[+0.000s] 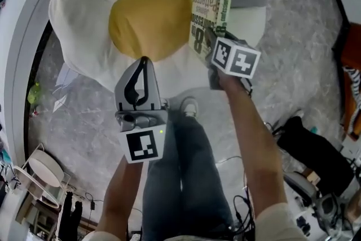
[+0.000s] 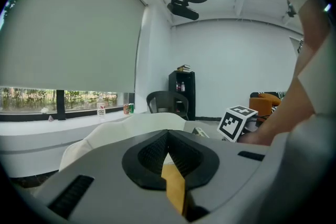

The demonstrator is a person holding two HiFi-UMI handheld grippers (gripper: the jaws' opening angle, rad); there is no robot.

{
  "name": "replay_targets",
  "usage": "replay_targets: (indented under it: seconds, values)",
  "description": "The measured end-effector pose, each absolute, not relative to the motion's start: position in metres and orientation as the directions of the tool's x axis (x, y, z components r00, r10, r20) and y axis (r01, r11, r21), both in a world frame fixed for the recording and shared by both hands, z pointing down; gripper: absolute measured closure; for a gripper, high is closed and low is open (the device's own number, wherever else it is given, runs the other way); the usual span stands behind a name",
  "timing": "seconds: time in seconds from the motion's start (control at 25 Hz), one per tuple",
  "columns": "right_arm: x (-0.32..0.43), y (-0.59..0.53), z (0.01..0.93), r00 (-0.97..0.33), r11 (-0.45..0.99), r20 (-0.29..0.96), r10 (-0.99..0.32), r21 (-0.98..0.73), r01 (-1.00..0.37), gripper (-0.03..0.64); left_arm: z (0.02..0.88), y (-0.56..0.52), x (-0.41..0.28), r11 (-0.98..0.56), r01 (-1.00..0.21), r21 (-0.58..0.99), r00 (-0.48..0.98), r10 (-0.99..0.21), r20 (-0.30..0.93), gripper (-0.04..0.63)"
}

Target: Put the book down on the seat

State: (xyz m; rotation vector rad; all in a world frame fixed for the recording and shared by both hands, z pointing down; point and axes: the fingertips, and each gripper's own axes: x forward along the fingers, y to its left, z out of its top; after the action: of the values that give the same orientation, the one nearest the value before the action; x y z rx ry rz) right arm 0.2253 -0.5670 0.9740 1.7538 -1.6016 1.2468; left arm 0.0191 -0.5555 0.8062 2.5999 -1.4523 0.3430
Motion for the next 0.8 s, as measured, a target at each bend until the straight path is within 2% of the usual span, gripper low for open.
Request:
replay_targets:
  seconds: [0.48, 0.8]
  values:
    - [0.253, -0.581, 1.002, -0.109, -0.3, 0.87, -0.481, -0.28, -0.912, 0.457, 0.826, -0.551, 0.034, -0.556, -0.829, 0.061, 0.544, -0.776, 0.318, 0.589]
    - [0.272, -0.573, 1.015, -0.03, -0.292, 0.87, -0.491, -0.198, -0.936, 0.416, 0.843, -0.548, 0.036, -0.584, -0.81, 0.057, 0.565, -0.75, 0.342, 0.589]
